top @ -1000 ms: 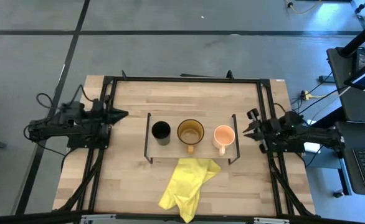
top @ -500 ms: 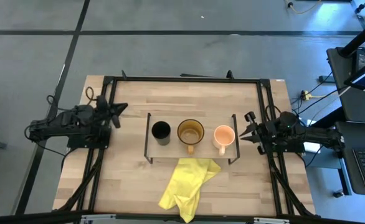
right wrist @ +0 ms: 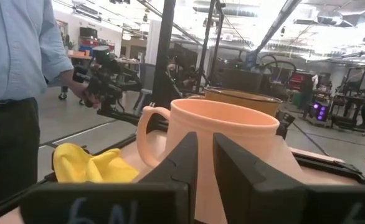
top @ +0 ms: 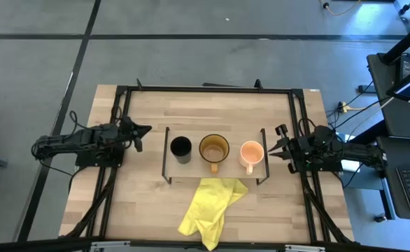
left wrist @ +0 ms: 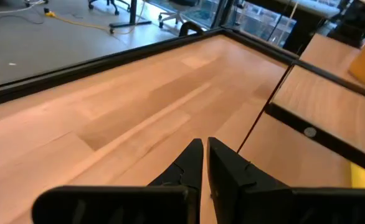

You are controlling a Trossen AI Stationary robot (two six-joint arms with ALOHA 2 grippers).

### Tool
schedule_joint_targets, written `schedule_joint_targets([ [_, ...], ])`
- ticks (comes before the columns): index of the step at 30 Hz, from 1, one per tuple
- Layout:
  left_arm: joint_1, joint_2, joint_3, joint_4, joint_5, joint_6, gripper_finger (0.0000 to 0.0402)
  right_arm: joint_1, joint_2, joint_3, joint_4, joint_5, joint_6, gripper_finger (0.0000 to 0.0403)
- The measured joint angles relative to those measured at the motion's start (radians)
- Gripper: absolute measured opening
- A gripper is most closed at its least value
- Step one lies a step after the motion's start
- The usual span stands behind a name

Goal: Stack small to large cups/mugs on shelf
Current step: Return to Home Position

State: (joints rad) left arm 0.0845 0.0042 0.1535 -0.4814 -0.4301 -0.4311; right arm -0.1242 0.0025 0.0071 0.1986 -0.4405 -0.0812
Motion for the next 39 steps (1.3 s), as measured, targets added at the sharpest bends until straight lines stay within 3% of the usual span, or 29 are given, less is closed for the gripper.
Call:
schedule_joint_targets([
  [5,0.0,0.002,0.003,-0.022,0.0,0.022,0.0016,0.0,0.0,0.0,-0.013,0.002,0.018,0.0053],
  [11,0.0,0.002,0.003,-0.023,0.0,0.154,0.0016,0.0,0.0,0.0,-0.084,0.003,-0.007,0.0053],
  [17,0.0,0.002,0.003,-0.023,0.002,0.13,0.0016,0.0,0.0,0.0,-0.087,0.003,0.057,0.0053],
  [39,0.0,0.002,0.003,-0.023,0.002,0.128,0.0016,0.0,0.0,0.0,-0.089,0.003,0.051,0.0053],
])
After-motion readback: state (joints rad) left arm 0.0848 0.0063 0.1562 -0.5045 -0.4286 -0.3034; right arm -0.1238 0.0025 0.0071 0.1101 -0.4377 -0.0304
